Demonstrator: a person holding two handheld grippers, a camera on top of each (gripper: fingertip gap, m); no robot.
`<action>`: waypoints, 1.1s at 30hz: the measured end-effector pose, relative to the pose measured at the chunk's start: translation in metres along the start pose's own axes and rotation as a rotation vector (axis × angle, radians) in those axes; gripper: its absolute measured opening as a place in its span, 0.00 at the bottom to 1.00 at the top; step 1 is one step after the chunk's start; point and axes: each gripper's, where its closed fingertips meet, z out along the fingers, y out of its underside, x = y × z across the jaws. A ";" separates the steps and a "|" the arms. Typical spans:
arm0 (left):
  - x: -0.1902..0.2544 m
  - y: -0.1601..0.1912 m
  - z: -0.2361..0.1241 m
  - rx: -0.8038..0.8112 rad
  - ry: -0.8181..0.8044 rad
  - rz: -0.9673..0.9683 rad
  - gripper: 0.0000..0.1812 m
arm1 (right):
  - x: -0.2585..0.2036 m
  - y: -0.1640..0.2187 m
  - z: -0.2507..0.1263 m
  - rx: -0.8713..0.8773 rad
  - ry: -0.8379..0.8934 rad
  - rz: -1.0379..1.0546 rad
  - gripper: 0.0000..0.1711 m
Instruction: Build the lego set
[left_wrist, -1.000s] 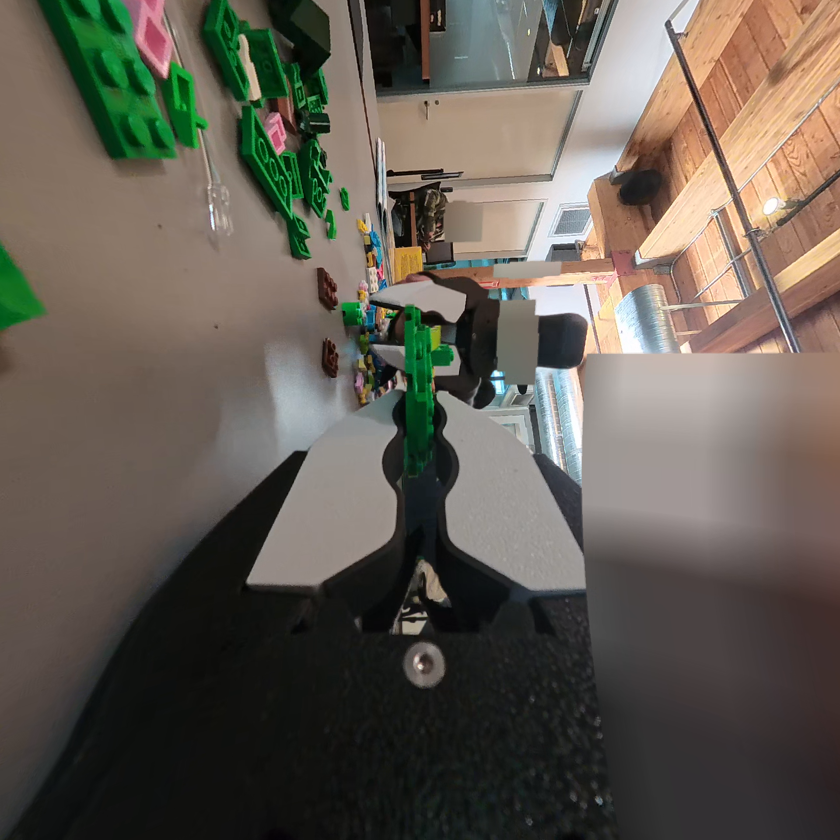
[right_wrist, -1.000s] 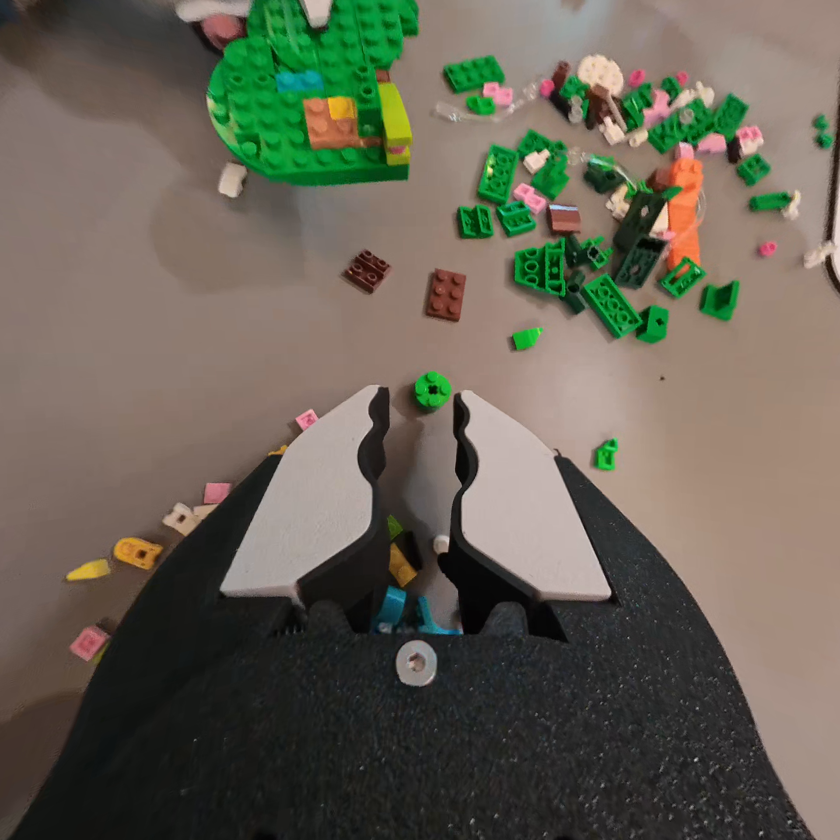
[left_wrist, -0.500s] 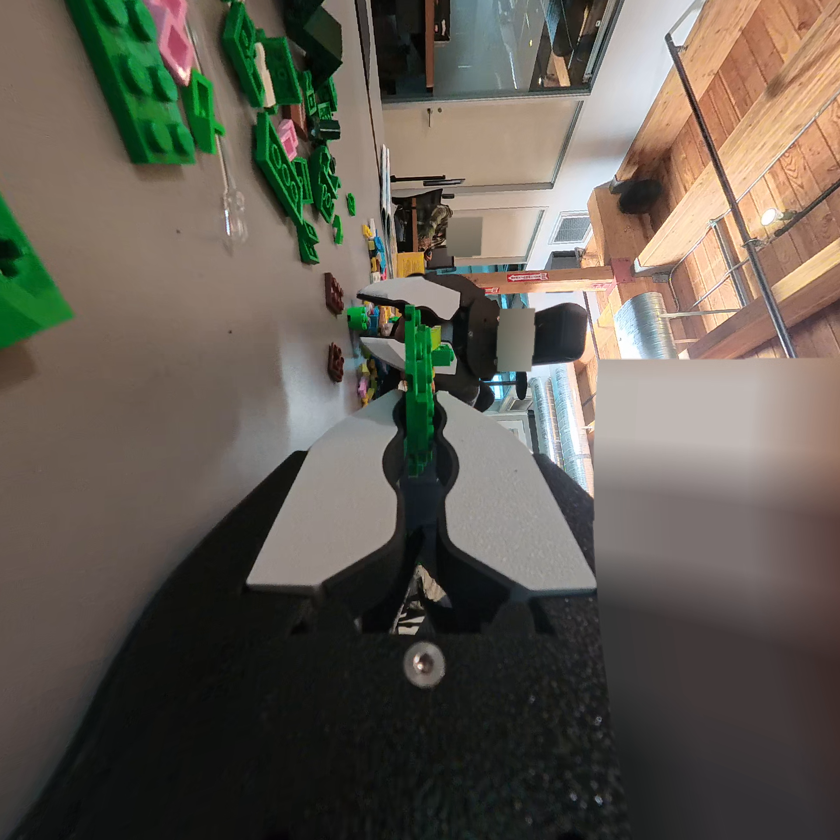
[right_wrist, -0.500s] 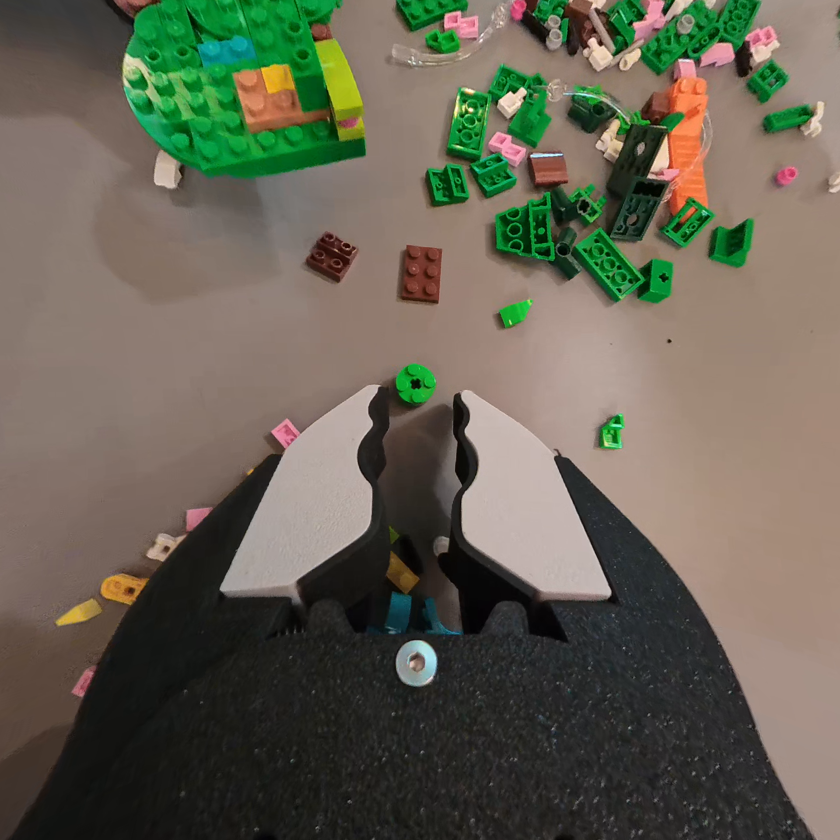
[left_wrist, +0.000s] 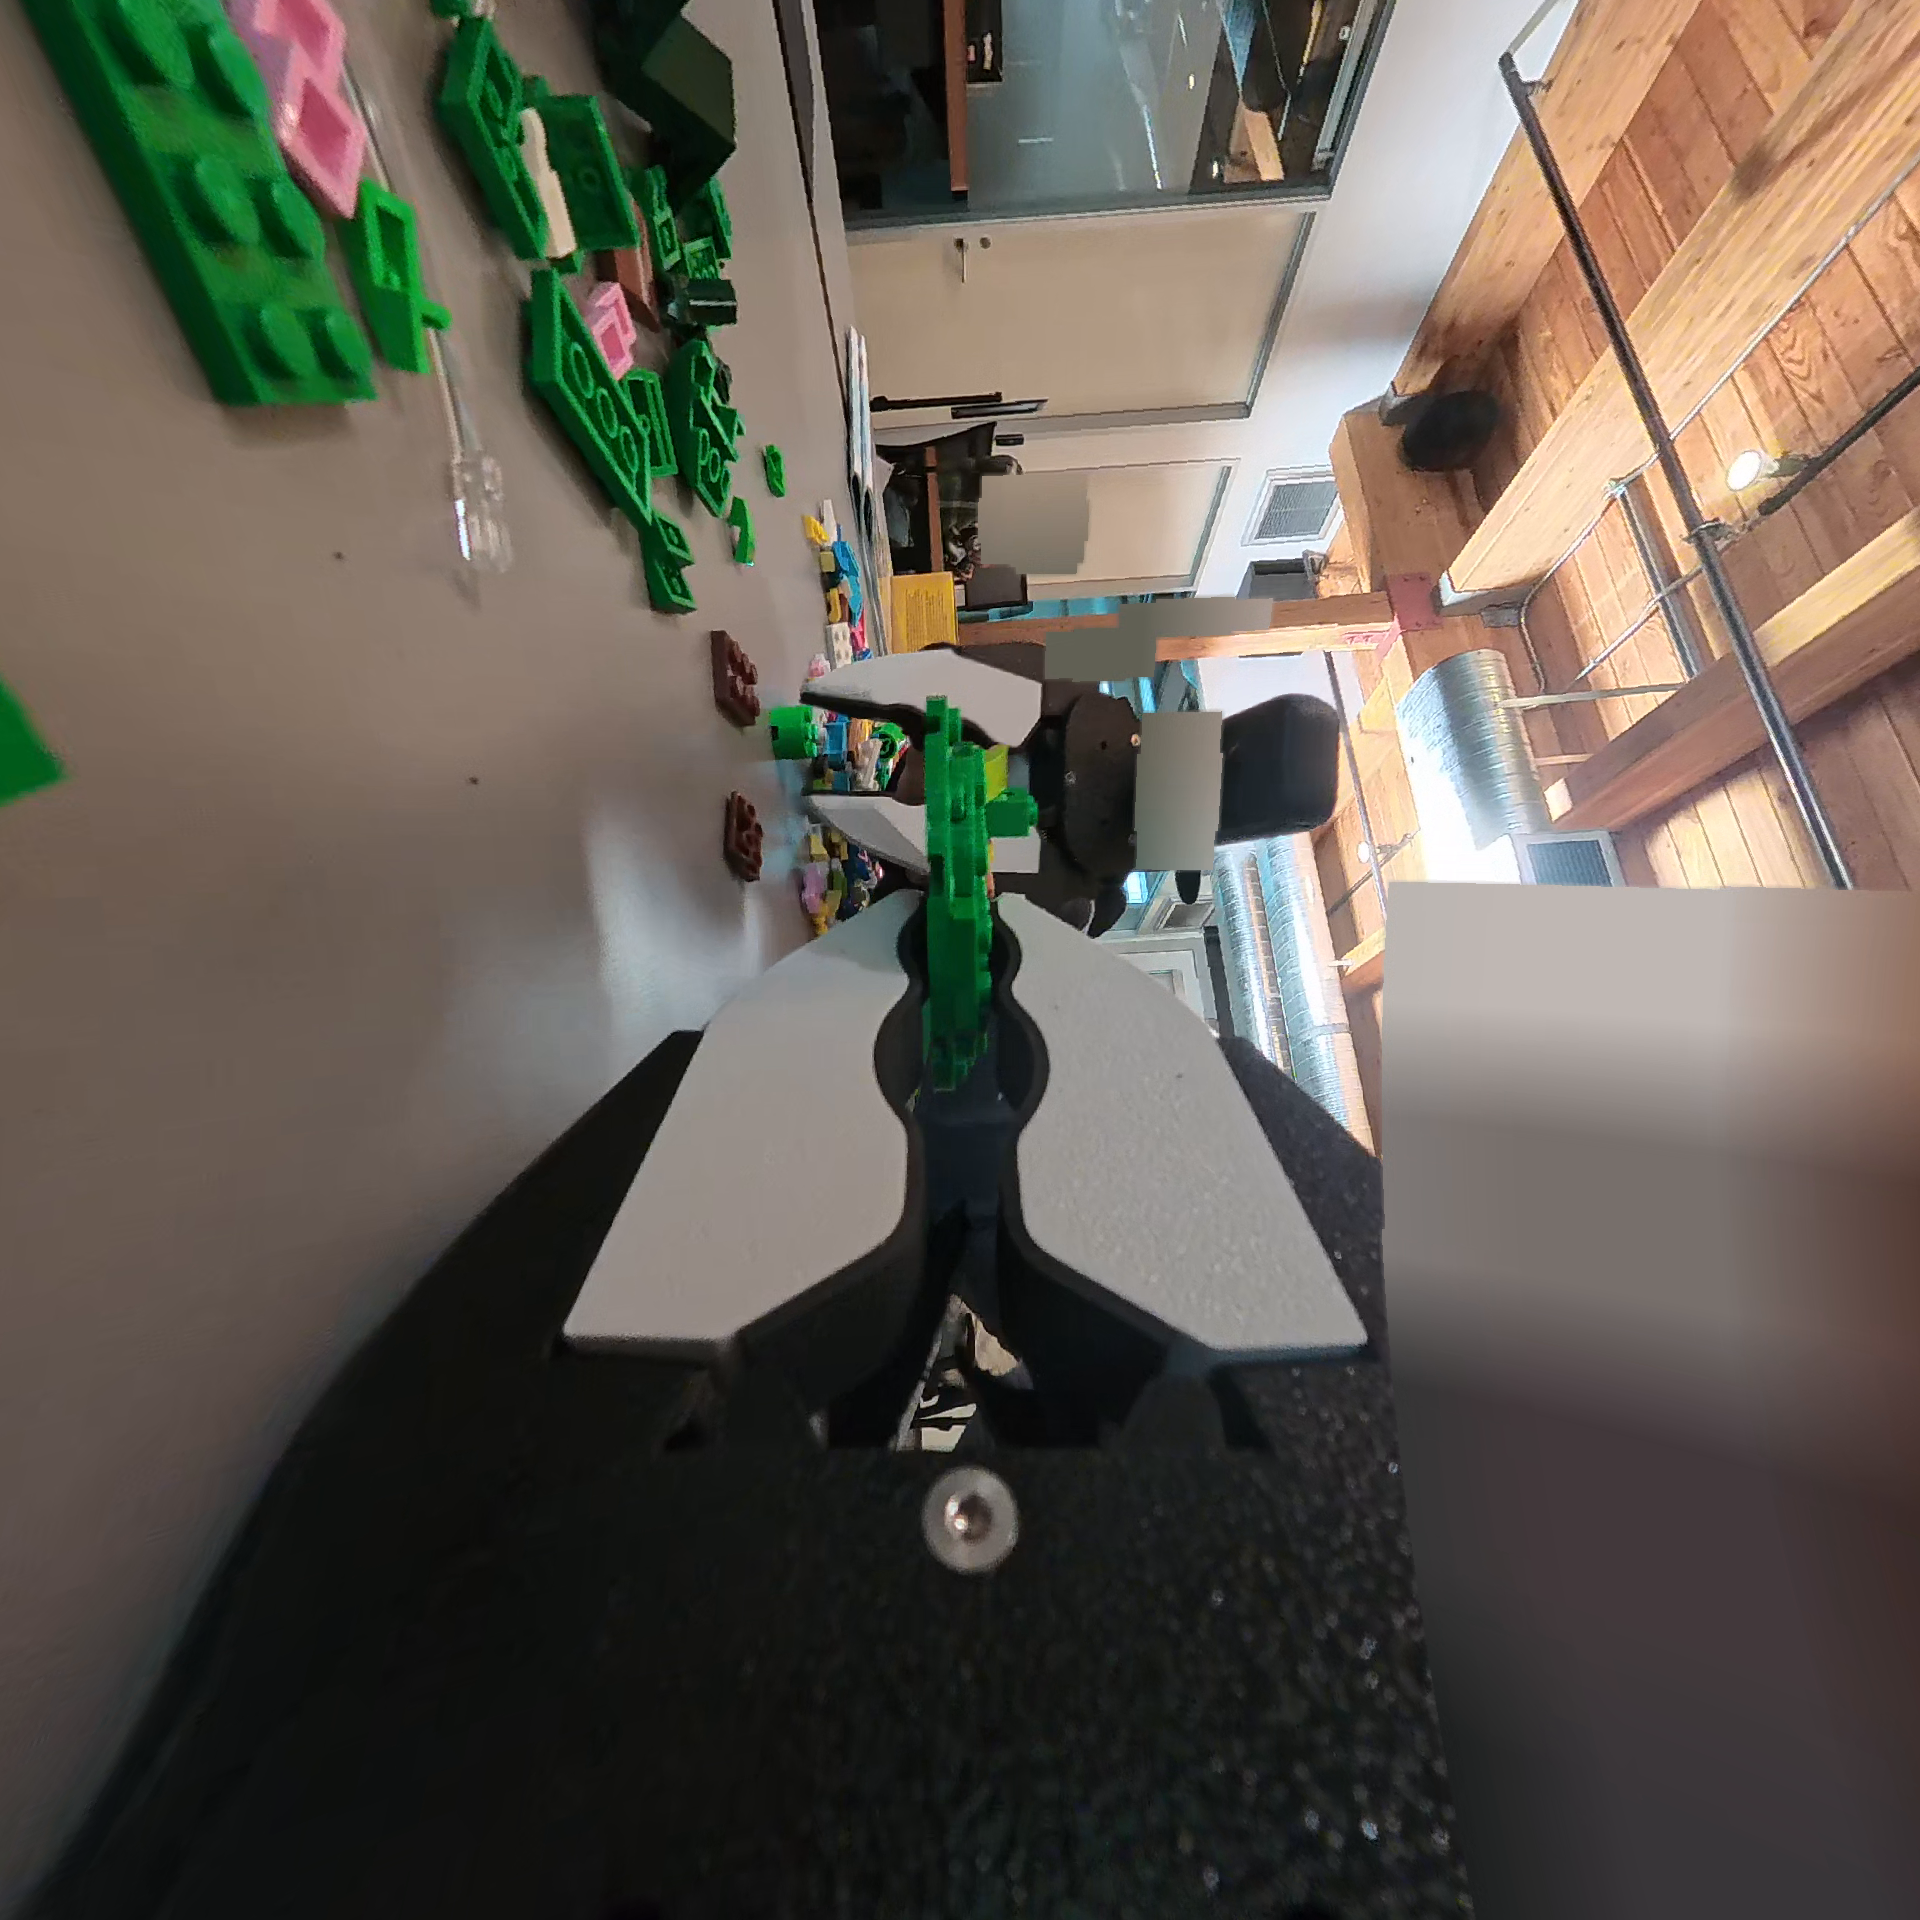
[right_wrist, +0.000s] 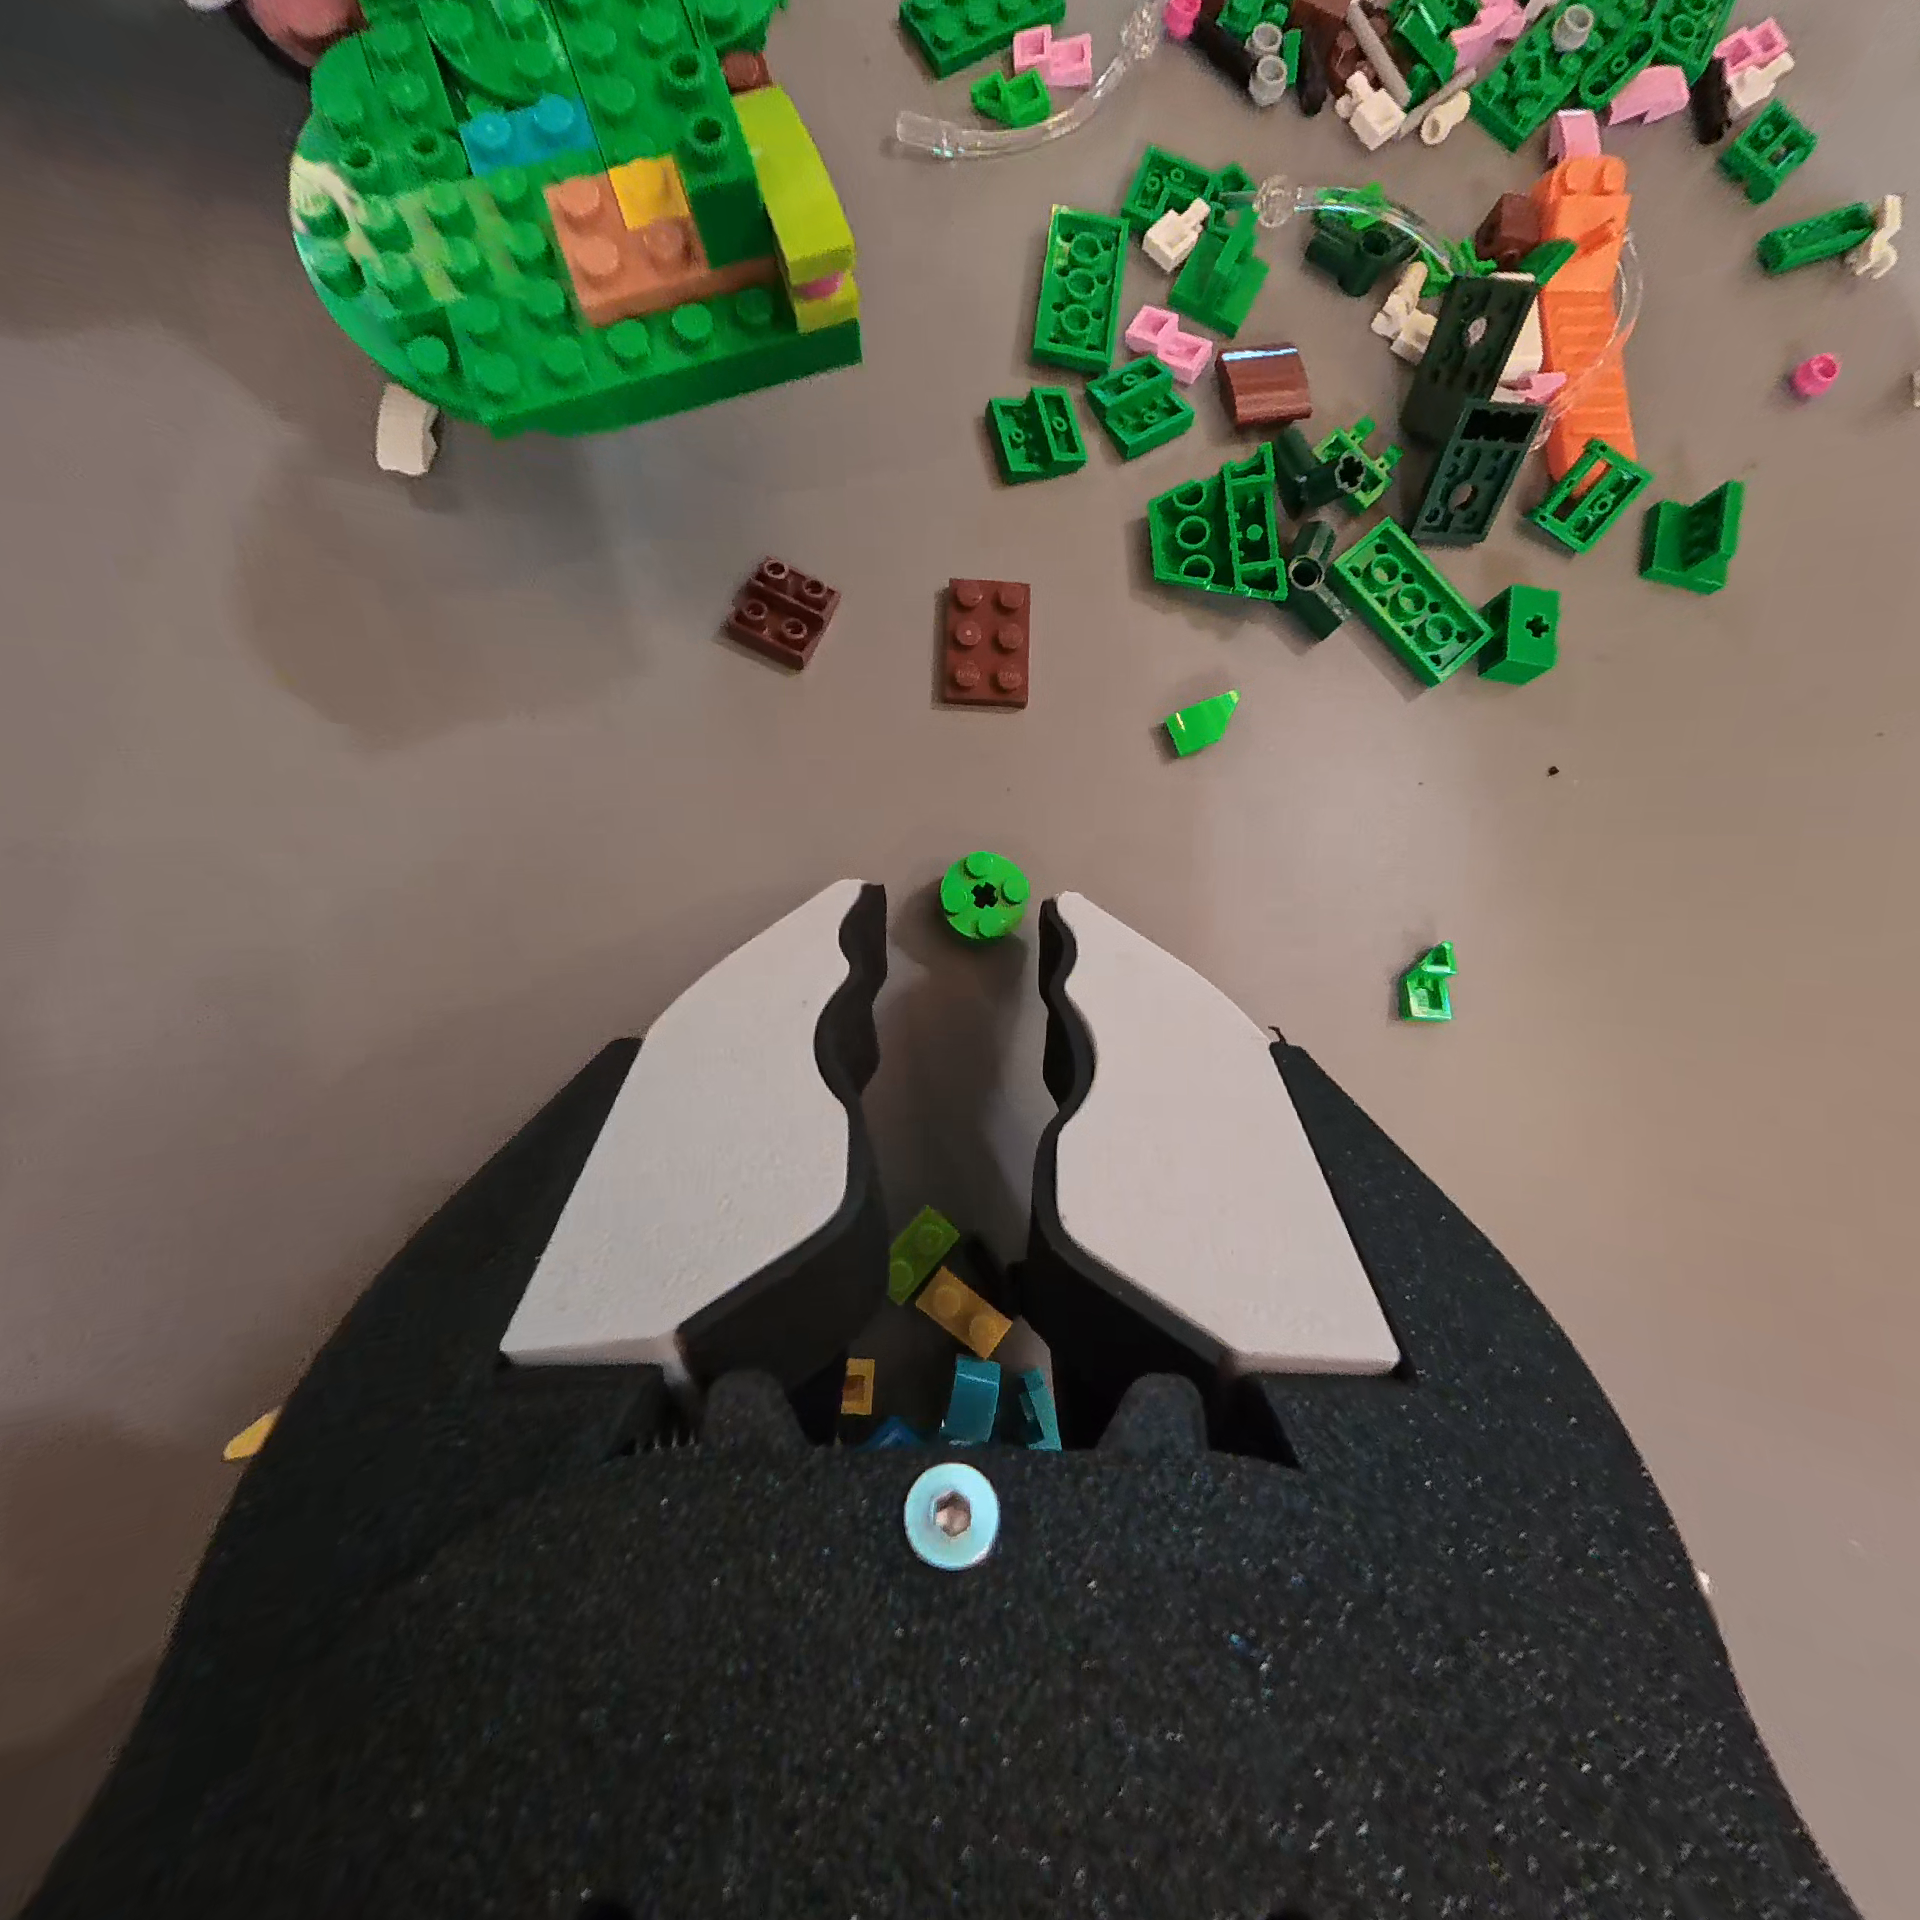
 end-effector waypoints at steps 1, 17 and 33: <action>0.000 0.000 0.000 0.000 0.001 0.001 0.04 | 0.000 0.001 0.000 -0.004 0.005 -0.003 0.15; 0.004 0.002 -0.002 0.004 0.018 0.000 0.04 | -0.015 0.004 0.002 0.019 -0.011 0.113 0.14; 0.002 -0.012 -0.008 0.101 -0.015 0.022 0.04 | 0.007 0.001 -0.008 0.026 0.267 0.312 0.12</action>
